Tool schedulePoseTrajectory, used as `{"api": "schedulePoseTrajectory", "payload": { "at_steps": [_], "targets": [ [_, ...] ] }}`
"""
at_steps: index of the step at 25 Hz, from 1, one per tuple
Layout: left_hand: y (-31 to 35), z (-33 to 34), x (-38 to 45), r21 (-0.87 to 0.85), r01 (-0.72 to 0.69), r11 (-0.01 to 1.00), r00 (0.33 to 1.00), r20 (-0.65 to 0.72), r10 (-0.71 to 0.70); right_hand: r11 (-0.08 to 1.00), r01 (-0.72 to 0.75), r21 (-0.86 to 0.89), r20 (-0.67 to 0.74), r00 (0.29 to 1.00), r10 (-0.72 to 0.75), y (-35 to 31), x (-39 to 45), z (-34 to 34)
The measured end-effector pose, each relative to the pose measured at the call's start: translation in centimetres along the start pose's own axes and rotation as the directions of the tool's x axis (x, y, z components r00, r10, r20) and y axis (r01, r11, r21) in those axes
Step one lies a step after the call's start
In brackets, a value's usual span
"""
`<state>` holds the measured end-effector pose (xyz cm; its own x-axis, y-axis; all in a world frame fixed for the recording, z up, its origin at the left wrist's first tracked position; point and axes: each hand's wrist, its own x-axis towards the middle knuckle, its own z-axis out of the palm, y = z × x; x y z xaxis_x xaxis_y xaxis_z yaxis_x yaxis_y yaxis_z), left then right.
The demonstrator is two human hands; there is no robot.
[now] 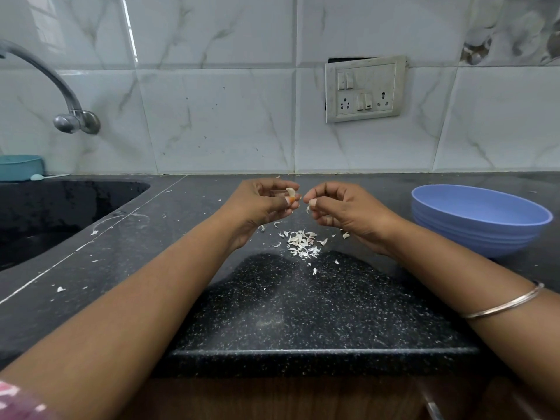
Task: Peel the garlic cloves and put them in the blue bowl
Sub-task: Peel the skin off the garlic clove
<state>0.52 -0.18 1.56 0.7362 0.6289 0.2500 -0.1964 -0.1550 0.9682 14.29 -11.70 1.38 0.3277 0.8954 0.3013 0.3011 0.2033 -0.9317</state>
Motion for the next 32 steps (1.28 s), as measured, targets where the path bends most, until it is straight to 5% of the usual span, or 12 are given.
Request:
{"api": "schedulePoseTrajectory", "payload": {
  "at_steps": [23, 32],
  "targets": [
    [0.35, 0.47, -0.26, 0.066, 0.009, 0.998, 1.0, 0.011, -0.01, 0.999, -0.006, -0.045, 0.03, 1.0, 0.008, -0.06, -0.05, -0.5],
    [0.2, 0.57, -0.32, 0.131, -0.017, 0.991, 1.0, 0.024, 0.014, 0.999, -0.022, -0.029, -0.058, 0.998, 0.021, -0.24, -0.31, -0.52]
  ]
}}
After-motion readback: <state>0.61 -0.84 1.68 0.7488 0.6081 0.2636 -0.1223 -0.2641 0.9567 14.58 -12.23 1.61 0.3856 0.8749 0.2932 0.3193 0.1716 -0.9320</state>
